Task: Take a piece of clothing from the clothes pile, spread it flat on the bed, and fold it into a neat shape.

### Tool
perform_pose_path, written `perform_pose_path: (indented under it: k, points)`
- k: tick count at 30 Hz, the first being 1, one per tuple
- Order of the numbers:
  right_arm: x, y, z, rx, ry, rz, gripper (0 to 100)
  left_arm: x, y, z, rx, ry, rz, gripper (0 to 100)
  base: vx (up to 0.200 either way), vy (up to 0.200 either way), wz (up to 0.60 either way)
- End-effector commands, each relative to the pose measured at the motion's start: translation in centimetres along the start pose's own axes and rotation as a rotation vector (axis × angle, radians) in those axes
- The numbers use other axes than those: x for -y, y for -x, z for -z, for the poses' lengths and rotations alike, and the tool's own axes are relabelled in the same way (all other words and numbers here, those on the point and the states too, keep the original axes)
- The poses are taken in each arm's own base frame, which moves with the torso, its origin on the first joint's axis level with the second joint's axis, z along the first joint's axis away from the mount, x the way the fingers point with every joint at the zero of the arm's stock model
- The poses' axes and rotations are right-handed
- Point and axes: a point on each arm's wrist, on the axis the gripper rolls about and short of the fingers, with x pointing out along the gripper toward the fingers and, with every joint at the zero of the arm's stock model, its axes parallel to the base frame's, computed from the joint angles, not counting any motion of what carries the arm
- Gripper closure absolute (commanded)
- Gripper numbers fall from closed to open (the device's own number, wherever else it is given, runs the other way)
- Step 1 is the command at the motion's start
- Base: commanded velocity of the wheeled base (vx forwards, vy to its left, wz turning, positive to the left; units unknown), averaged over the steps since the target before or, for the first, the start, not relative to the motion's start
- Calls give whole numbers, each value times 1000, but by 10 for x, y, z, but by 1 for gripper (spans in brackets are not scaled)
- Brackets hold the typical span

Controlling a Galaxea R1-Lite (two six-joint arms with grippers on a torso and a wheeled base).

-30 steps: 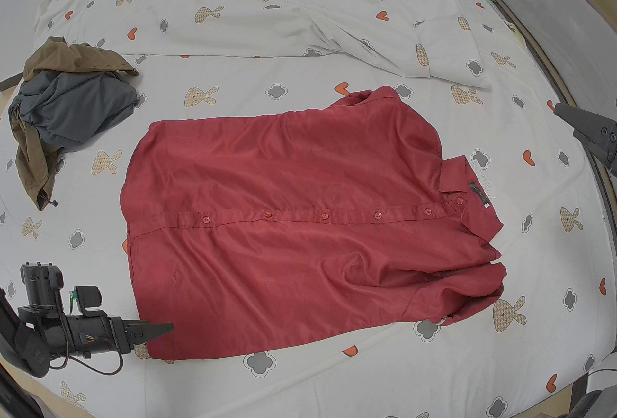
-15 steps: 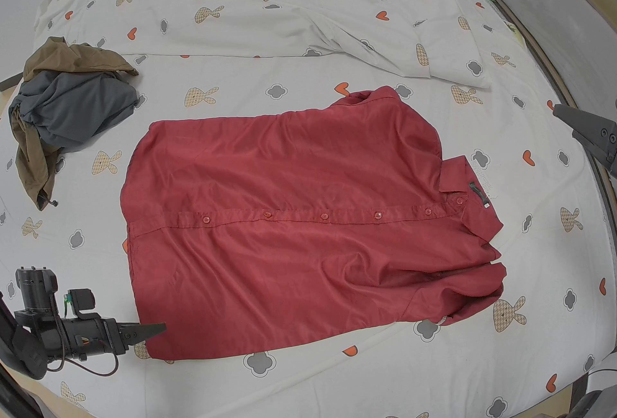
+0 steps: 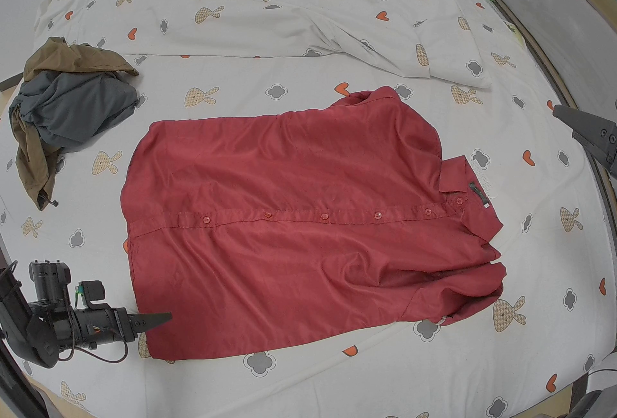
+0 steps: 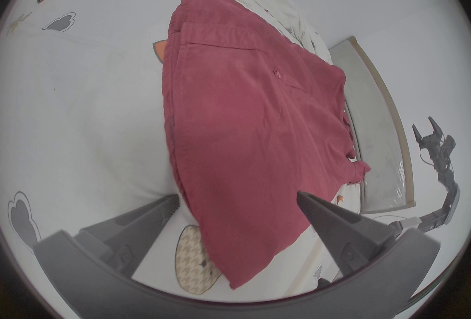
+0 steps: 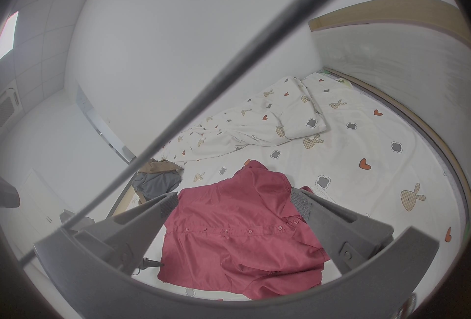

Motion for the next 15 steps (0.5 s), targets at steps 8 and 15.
perform_pose_path:
  k: [8,15]
  points:
    - [0,-1,1,-5,-1,1,0,26,-5,-18,74,-15,96,0,0,0,0]
    - [0,-1,1,-5,-1,1,0,23,-13,-11,32,6,95,100,0,0,0]
